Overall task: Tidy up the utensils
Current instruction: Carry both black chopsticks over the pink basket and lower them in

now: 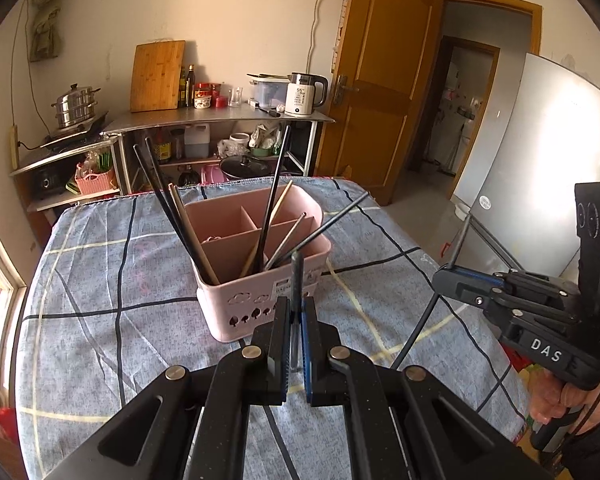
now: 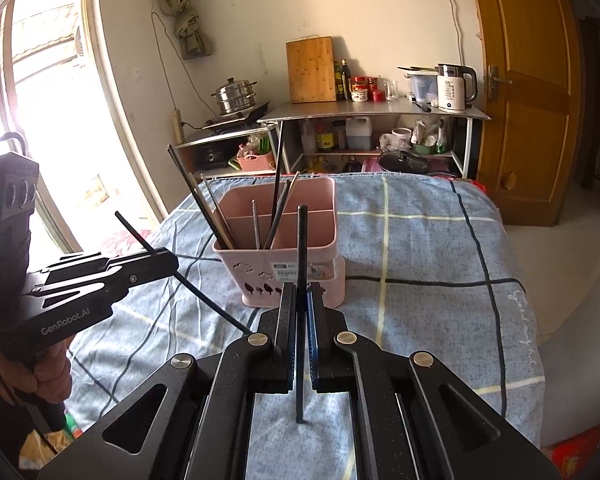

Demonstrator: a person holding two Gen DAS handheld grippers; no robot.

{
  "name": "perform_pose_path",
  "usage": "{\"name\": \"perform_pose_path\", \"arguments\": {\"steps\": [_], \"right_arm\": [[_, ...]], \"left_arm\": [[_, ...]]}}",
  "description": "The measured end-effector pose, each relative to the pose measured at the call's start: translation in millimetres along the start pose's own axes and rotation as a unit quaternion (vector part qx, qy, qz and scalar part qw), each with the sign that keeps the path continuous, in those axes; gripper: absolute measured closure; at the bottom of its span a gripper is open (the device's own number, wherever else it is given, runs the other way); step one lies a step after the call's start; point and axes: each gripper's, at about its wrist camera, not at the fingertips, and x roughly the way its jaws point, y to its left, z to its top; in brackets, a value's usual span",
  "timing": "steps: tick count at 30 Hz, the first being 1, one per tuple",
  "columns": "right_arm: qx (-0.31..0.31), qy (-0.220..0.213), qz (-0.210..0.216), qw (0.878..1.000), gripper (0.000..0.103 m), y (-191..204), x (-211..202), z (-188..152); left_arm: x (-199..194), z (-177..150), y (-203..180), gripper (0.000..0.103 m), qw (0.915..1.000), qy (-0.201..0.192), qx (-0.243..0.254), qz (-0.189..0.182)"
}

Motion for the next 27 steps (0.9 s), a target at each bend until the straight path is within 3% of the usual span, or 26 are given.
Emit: {"name": "perform_pose_path", "arguments": {"steps": [13, 27], "right_arm": [[-0.008, -0.021, 0.009, 1.0, 0.098, 8, -16, 10], [-0.042, -0.093, 0.045, 0.994, 0.098, 44, -22, 72]], "left_arm": [[-26, 11, 2, 0.099, 1.0, -0.006, -0.002, 0.006], [-79, 75, 30, 0.099, 0.9966, -0.08, -0.003, 0.019]]}}
